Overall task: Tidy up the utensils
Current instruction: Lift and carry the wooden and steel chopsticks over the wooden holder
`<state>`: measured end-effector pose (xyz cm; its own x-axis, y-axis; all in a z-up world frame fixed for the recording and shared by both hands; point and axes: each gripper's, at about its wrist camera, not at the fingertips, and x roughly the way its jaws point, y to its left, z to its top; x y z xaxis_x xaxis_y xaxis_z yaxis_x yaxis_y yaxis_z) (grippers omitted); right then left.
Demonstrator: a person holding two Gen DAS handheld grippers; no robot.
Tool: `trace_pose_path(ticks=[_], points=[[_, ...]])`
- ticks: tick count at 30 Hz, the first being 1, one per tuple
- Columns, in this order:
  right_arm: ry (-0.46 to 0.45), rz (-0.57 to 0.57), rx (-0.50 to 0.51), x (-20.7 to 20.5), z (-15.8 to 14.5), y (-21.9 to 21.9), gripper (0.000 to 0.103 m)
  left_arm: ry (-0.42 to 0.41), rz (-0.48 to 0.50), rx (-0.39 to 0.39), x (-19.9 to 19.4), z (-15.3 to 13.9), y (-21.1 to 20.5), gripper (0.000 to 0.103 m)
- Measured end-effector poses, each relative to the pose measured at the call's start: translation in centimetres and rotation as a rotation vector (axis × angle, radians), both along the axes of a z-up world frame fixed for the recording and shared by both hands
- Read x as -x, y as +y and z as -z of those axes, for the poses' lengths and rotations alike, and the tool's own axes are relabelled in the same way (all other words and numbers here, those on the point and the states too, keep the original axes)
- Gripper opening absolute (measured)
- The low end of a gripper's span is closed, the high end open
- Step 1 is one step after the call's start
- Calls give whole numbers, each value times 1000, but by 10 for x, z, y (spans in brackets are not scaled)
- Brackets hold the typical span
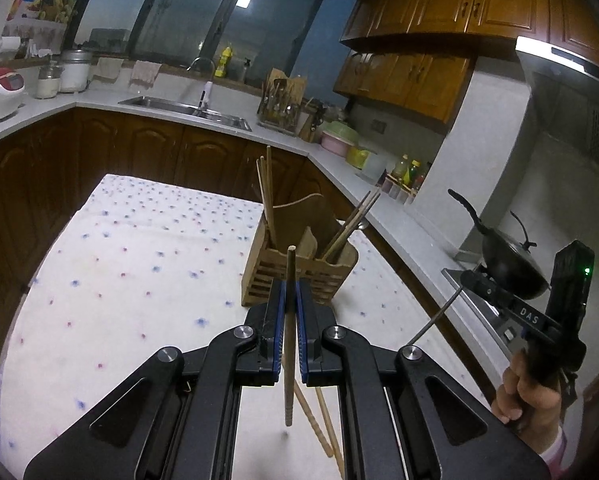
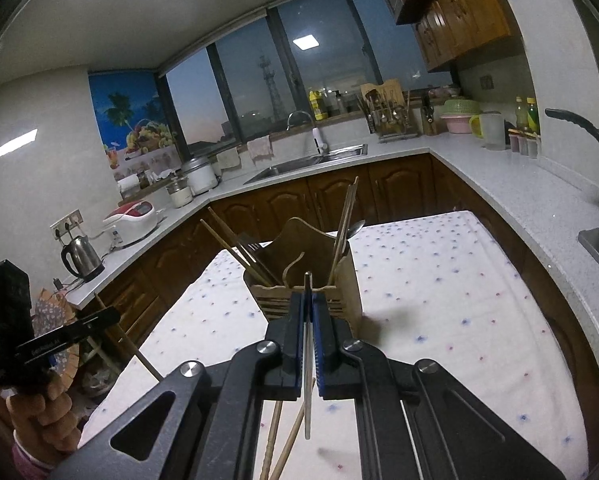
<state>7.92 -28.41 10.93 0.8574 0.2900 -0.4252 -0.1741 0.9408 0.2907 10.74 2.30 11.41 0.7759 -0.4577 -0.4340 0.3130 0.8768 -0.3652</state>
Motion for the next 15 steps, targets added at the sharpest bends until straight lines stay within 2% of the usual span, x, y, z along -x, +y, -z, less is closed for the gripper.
trace_pose_path(ticks=[8,15], points=[[-20,19,-4,-11,-5,-5,4,-64,-11,-4,-13,-22,-12,4],[-88,44,-12,-35,-32,-12,4,-159,-47,-11,-46,-59,-24,4]])
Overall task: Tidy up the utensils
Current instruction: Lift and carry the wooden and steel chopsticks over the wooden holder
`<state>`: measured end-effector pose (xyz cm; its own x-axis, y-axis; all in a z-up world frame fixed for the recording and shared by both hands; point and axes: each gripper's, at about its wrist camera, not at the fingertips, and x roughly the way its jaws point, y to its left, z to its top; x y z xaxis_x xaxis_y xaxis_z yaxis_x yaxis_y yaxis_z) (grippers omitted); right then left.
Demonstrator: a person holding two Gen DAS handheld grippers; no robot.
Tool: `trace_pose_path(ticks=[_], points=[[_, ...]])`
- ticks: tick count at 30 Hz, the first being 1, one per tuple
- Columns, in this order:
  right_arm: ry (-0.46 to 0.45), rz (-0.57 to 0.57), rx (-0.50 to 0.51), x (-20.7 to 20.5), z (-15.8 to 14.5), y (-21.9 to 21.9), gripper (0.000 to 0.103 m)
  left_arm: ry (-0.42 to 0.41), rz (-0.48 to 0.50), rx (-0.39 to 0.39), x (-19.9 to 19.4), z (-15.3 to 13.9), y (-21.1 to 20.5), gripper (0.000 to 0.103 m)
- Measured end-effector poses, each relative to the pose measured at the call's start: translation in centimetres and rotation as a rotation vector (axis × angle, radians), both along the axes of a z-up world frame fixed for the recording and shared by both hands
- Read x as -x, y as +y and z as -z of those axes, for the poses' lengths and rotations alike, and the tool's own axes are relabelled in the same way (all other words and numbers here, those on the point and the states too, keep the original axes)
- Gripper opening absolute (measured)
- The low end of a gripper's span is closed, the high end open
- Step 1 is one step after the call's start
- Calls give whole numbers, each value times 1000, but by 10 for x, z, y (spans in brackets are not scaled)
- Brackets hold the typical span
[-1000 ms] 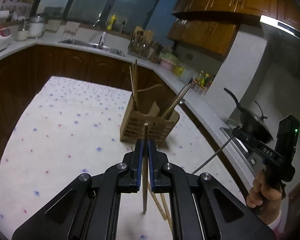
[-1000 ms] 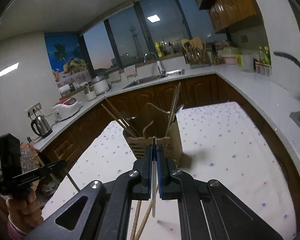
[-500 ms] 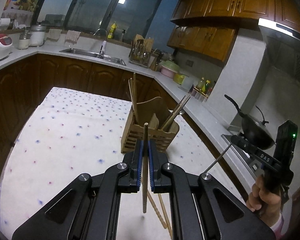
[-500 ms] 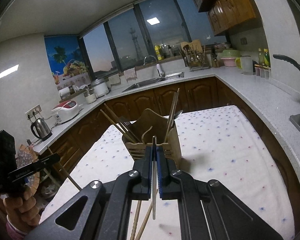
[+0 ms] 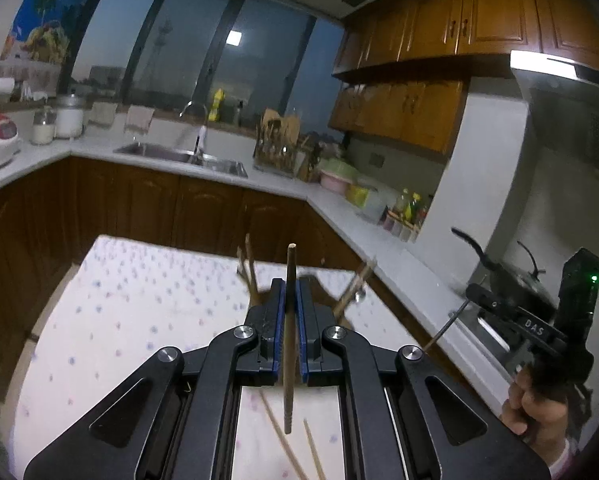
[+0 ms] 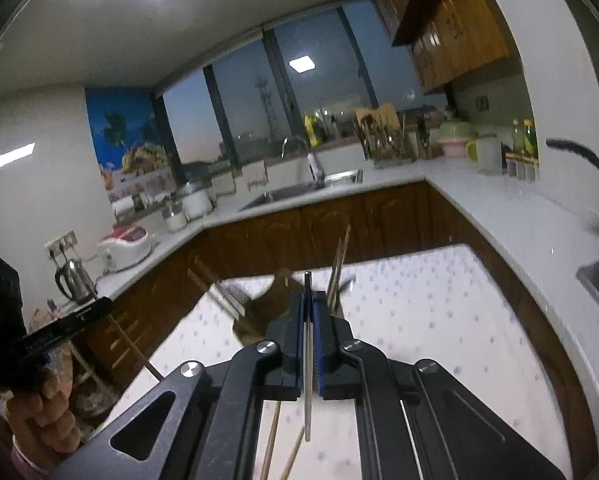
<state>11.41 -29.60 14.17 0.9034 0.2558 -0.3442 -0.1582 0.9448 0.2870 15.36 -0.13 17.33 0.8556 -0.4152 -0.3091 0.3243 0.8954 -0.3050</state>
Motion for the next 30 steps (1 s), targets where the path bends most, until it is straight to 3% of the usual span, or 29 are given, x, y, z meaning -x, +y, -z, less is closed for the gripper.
trace_pose_path(ticks=[7,11,17,30], points=[[-101,40,-29,-41,-43,-5,4,-88,-61,18,-46,-37,-10,5],[-124,57,-25,-65,-51,-1,4,-105,-97,11,-71,-39,-20,5],[-101,78,-2,-93,-29,5,4,-59,-155,14,-102,-4,-34,4],[9,85,-27,-115,44,4,5,69,-135,-61,-113,72,-44,4]])
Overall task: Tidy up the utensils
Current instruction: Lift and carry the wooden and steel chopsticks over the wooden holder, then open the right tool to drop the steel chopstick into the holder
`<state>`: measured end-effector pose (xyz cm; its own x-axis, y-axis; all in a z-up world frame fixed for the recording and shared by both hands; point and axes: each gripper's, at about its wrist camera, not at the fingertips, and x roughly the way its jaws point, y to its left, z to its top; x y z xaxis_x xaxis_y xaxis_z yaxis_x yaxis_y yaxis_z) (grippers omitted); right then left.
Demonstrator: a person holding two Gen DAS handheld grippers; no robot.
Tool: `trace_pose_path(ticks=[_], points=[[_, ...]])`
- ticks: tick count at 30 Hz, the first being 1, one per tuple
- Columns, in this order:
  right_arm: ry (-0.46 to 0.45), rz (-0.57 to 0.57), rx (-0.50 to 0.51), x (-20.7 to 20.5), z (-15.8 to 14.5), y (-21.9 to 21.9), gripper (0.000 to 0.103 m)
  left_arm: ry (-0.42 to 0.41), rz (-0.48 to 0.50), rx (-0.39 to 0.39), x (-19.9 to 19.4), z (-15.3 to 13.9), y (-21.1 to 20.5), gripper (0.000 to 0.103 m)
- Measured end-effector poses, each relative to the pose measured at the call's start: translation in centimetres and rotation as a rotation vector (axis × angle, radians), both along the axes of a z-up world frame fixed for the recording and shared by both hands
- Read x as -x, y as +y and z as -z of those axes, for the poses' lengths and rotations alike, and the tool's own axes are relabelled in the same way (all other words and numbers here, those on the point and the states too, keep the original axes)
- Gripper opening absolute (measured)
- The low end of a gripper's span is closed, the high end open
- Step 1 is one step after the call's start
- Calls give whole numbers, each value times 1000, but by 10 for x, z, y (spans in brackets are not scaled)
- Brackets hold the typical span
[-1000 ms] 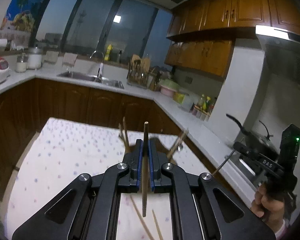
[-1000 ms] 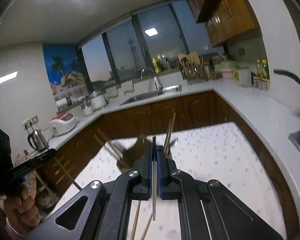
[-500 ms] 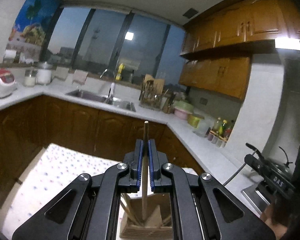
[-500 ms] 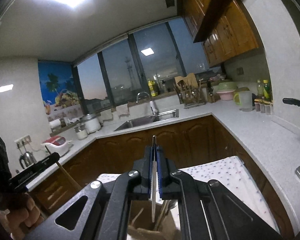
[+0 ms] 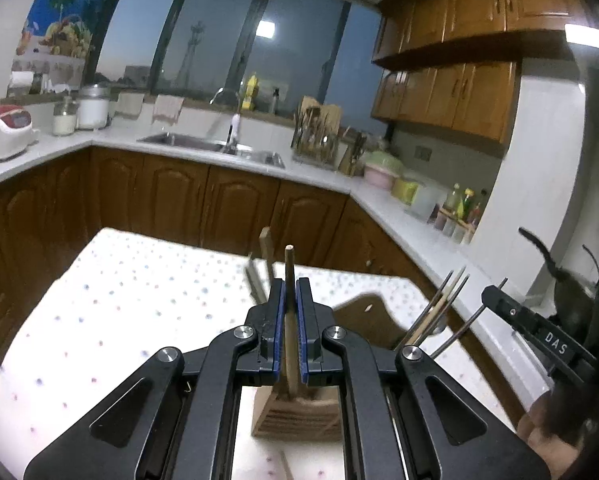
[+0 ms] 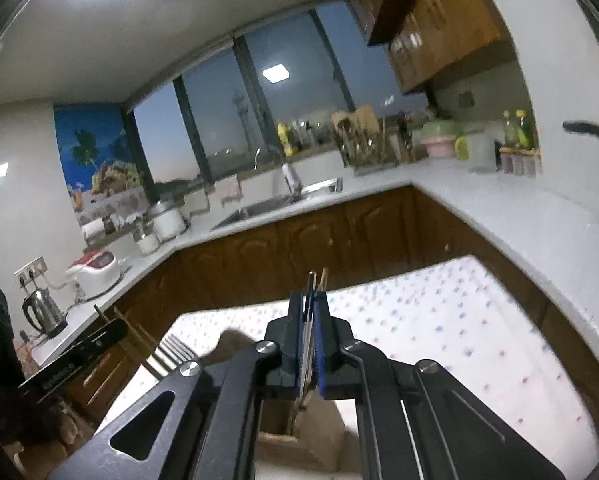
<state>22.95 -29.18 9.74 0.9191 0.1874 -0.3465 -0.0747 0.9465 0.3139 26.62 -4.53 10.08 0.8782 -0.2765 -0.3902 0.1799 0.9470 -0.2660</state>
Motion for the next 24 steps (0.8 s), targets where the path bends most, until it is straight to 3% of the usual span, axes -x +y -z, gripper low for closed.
trace_pose_path(ticks=[5,19,23,24], points=[[78,-39,31,-11,16,10,6,-12,17,-17,2,2,0,5],[97,-32,-2,-13,22,1,6,8,36,-5,-1,-2,1,5],[93,-29,-26,-11,21,-3,13,34,44,37,-2,-4,9,7],[86,-26,-40,-9,20,-6,19,33,42,42,1,-5,10,9]])
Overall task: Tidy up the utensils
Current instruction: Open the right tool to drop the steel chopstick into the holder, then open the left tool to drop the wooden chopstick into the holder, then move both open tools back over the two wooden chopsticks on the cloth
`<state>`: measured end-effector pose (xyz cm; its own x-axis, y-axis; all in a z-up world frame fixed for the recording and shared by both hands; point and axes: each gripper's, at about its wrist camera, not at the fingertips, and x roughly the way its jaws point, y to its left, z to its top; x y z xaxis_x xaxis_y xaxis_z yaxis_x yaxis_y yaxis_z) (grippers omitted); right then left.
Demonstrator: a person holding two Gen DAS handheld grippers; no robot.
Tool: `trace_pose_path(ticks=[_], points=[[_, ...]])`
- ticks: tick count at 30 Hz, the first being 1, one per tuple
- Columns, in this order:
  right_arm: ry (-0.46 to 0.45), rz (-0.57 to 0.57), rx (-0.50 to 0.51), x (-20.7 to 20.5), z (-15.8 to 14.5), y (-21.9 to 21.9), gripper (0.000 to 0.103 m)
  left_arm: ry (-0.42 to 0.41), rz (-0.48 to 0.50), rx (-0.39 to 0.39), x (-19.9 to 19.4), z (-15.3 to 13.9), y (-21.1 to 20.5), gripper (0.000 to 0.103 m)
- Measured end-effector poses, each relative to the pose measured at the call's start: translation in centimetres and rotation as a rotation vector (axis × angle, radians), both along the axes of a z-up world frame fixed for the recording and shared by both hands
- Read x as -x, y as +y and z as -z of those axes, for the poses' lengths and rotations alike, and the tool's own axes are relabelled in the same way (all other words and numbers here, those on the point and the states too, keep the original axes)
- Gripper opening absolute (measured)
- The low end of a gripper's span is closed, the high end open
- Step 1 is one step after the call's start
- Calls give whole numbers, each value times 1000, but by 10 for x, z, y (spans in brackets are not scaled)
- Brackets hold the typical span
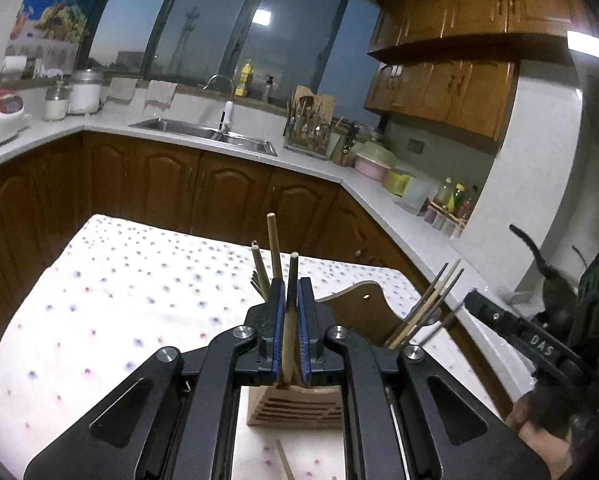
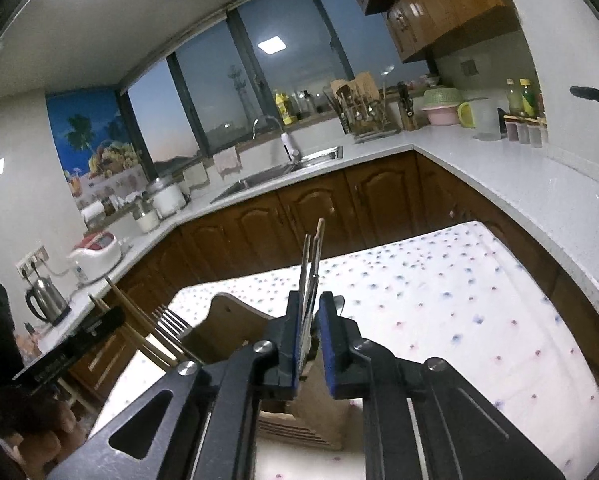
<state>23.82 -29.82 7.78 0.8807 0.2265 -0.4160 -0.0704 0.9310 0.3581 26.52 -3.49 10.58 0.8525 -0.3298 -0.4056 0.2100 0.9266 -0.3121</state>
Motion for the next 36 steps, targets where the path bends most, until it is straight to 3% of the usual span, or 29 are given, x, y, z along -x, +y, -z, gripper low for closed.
trace_pose_path(ticks=[2,3,4,7,10,17,23,36], points=[[-21,7,-25,6,-4,-5,43,-13,-6,11,9,-4,3,25],[-38,17,-38,10,-7,-7,61,-26,-15,18,16,-7,6,34],[-58,27,-50,15,-11,-10,70,-36,-22,24,22,-8,7,51],[-112,53,-77,32,-21,-16,86,-73,-41,40,42,-13,14,65],[-139,58,-105,47,-27,-20,89,-81,-61,36,59,-13,18,76],[-134,59,-141,82,-23,-22,94,-60,-104,8,95,-2,30,88],[-120,38,-92,117,-13,-9,98,-39,-138,-39,131,13,38,95],[-171,10,51,195,4,28,101,-53,-193,-133,190,25,41,96]])
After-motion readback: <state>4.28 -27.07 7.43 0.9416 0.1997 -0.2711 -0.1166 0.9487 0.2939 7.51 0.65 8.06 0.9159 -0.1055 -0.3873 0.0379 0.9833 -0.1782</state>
